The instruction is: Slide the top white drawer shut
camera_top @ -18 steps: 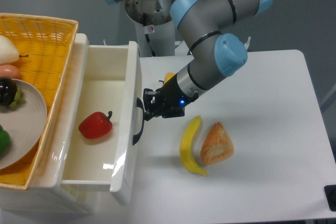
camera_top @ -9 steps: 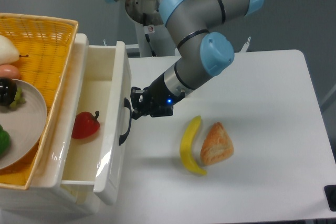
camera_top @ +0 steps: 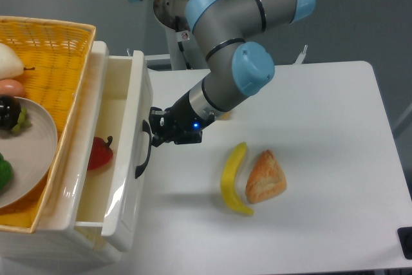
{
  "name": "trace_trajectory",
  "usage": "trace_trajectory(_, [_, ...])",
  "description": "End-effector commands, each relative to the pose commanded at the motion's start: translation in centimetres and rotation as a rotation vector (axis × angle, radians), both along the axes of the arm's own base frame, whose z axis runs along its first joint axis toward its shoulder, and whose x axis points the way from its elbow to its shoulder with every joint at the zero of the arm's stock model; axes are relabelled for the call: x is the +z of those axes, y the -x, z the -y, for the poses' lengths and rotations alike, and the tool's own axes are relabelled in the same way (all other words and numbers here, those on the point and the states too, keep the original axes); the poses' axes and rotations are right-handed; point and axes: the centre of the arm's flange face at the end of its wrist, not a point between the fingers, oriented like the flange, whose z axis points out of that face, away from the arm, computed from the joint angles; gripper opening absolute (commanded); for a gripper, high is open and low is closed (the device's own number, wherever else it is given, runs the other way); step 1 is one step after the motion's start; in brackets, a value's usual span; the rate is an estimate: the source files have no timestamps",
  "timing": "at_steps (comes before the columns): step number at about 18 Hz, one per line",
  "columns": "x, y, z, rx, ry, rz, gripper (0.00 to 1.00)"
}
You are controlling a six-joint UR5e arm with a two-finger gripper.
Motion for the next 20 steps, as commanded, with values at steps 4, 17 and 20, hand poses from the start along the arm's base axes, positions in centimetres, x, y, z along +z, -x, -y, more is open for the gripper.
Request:
trace_trajectory(4, [0.5,-1.2,-0.5,-0.002,0.006,0.001,0.03])
trace_trajectory(17, [0.2,-3.7,-2.0,-0.05,0.009,0.003,0.04])
trace_trajectory(20, [0.0,-3.9,-2.1,-0.053,0.012,0.004,0.04])
